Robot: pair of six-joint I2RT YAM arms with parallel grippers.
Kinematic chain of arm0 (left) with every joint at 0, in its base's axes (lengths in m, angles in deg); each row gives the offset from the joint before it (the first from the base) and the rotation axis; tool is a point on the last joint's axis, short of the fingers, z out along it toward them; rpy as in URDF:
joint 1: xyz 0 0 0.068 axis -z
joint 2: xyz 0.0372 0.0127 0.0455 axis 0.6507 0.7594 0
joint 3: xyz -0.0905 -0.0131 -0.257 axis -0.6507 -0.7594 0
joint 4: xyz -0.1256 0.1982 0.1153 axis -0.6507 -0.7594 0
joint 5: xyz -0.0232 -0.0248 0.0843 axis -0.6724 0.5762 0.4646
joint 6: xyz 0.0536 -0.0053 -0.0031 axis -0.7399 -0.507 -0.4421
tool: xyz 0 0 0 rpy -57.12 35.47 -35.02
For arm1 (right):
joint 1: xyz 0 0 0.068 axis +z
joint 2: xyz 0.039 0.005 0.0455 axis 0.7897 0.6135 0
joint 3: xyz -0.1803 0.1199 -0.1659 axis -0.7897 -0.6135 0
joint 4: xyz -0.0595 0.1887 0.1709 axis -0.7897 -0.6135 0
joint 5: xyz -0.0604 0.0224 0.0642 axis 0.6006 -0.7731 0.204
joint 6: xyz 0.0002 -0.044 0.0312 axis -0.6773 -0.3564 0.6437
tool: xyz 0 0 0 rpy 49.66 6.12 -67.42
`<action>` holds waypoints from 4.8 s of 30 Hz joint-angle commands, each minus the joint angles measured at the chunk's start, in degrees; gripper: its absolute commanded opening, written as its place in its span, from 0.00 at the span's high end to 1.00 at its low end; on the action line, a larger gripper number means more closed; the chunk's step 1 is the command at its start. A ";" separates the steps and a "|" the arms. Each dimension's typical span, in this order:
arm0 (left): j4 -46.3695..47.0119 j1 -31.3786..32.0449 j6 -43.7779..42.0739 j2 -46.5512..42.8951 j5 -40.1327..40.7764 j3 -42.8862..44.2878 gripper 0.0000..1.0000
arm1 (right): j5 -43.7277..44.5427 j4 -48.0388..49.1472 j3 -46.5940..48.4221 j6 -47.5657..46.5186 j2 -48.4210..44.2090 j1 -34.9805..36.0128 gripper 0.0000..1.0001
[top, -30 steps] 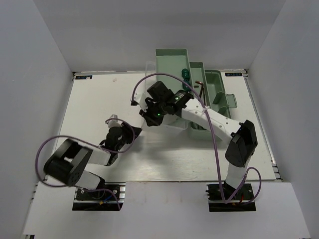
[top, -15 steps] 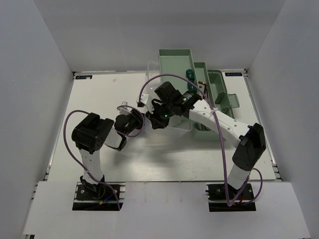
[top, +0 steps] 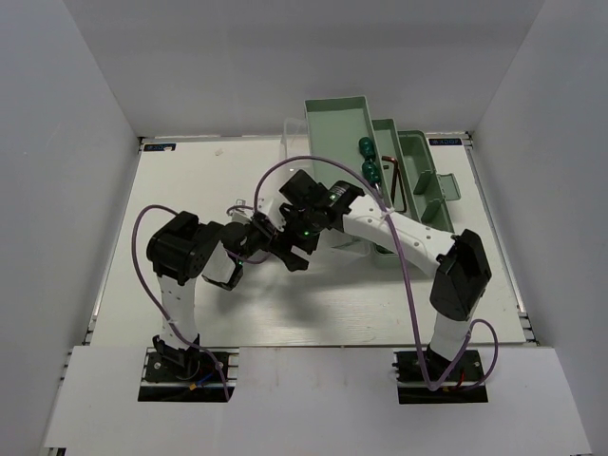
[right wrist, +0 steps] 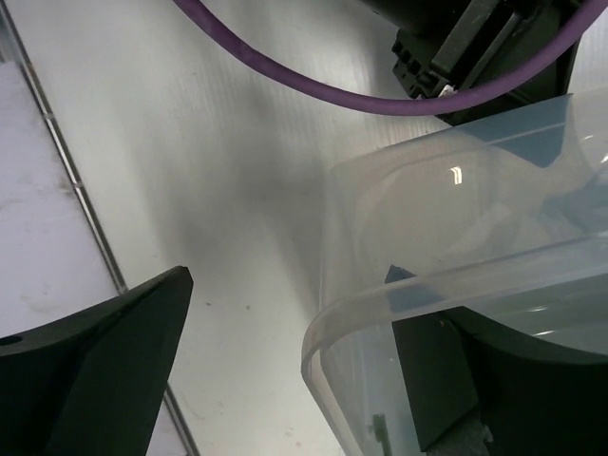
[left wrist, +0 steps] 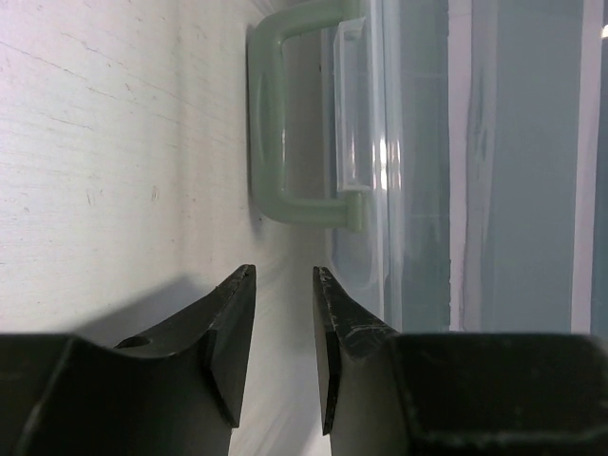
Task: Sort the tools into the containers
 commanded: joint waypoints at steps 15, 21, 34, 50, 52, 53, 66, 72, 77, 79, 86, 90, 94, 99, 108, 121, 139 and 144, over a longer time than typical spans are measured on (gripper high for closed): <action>10.40 0.25 1.29 0.43 -2.75 3.13 0.59 | -0.81 3.34 -8.57 -49.77 -5.52 1.22 0.09; 9.87 0.25 1.82 1.66 -3.28 4.19 0.59 | -8.09 -2.52 -0.44 -47.26 -6.49 1.48 0.12; 9.87 0.77 2.34 2.72 -3.81 5.95 0.59 | -12.78 -0.11 14.44 -24.27 -9.13 1.30 0.52; 8.29 1.30 2.34 2.19 -4.34 7.01 0.59 | 45.88 25.35 -2.34 -0.15 -11.77 -43.46 0.89; 7.68 1.30 2.34 2.19 -4.34 7.53 0.59 | 39.58 19.98 -1.39 1.62 -10.19 -46.84 0.79; 7.67 1.30 2.34 2.19 -4.34 7.53 0.59 | 34.75 17.62 -0.59 2.40 -7.93 -51.38 0.69; 4.08 0.77 2.34 -0.18 -6.01 11.30 0.59 | 5.71 3.35 13.47 7.95 15.63 -65.05 0.60; 0.39 1.30 2.34 -0.71 -7.68 17.62 0.59 | -11.86 0.54 11.55 6.10 16.80 -66.46 0.64; -2.78 1.83 1.82 -0.71 -10.22 23.17 0.59 | -22.07 -1.99 11.01 5.58 17.67 -66.11 0.68; -3.92 2.44 1.29 -0.71 -10.92 25.19 0.59 | -23.48 -3.06 12.51 5.40 18.81 -65.93 0.68; -8.40 4.90 1.29 0.70 -13.48 33.63 0.59 | -23.93 -4.38 11.02 4.08 18.99 -64.70 0.71; -11.22 7.62 1.29 2.63 -14.88 41.18 0.59 | -23.84 -4.47 9.79 3.82 18.29 -63.74 0.71; -14.30 10.17 1.29 4.91 -15.94 48.22 0.60 | -23.66 -2.36 6.89 4.43 16.89 -63.56 0.71; -16.23 11.23 1.29 6.67 -16.46 52.79 0.60 | -23.49 -0.78 4.34 4.52 15.30 -63.91 0.71; -19.37 9.13 -5.28 -8.06 -14.71 42.08 0.60 | -22.69 0.19 0.91 4.96 14.42 -63.56 0.64; -66.33 8.60 -37.47 -44.74 15.18 19.85 0.34 | -17.00 3.71 -2.35 7.15 9.76 -58.56 0.31; -58.78 9.74 -36.25 -35.79 7.29 13.07 0.37 | -3.00 8.72 2.39 12.43 9.32 -56.79 0.31; -54.47 11.40 -34.92 -27.97 3.57 15.26 0.39 | -4.23 8.71 3.98 11.82 9.76 -55.83 0.31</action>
